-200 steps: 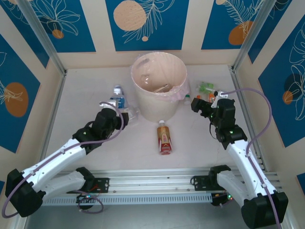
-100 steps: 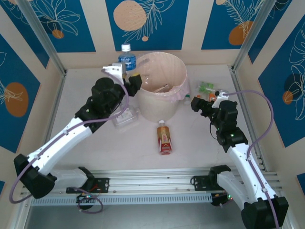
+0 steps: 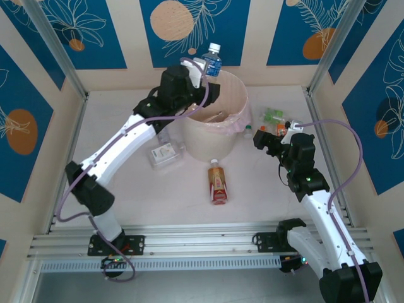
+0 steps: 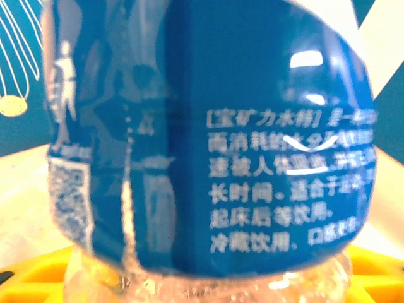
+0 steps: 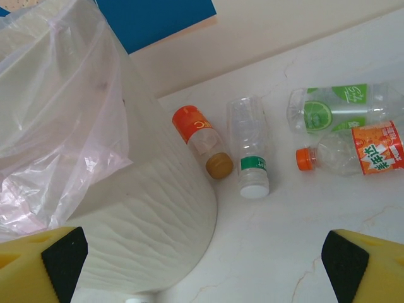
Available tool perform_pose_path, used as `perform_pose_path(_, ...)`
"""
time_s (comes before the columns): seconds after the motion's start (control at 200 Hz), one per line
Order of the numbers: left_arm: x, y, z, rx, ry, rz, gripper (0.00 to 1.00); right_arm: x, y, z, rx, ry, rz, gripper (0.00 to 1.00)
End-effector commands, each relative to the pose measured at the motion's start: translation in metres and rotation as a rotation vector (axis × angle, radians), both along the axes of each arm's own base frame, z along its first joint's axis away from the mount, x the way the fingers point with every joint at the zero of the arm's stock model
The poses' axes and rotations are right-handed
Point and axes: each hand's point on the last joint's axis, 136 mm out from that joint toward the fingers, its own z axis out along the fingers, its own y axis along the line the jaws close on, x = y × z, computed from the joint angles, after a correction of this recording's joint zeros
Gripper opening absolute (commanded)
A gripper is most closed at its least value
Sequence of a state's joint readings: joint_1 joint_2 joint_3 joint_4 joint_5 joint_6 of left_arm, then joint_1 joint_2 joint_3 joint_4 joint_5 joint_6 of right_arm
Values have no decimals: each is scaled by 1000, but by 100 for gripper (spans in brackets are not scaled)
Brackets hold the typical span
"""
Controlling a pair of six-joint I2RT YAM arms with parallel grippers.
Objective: Put the plastic bottles in the bin
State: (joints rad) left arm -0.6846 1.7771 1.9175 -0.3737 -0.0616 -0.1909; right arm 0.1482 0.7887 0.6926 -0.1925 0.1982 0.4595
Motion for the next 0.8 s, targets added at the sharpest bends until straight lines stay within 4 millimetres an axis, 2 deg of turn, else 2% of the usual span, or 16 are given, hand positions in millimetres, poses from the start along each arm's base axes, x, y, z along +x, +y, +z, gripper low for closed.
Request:
perform_pose_path(0.0,8,8,-23,136,78,40,0,-3,-3,17,-10,-25,-6,98)
perform_pose_path(0.14,16,24,-52,260,128,147,0,-5,-5,17,-17,-11,-15,98)
perform_pose_path(0.2,19,37,-64,346,116,213,10,-6,-6,15,-21,-4,-19,98)
perform_pose_path(0.265,27,56,-73,440,102,305,26,-6,-7,15,-25,-3,-21,98)
perform_pose_path(0.36,36,74,-78,562,80,394,38,-6,-8,16,-26,-5,-27,98)
perform_pose_path(0.42,39,80,-79,612,83,426,59,-6,-8,17,-26,-4,-26,98)
perform_pose_path(0.465,40,80,-79,626,87,433,73,-6,-8,16,-26,-3,-28,98)
perform_pose_path(0.595,38,74,-73,591,94,401,86,-7,-9,15,-32,3,-31,98)
perform_pose_path(0.79,29,62,-56,529,80,351,91,-5,-11,13,-39,4,-38,98)
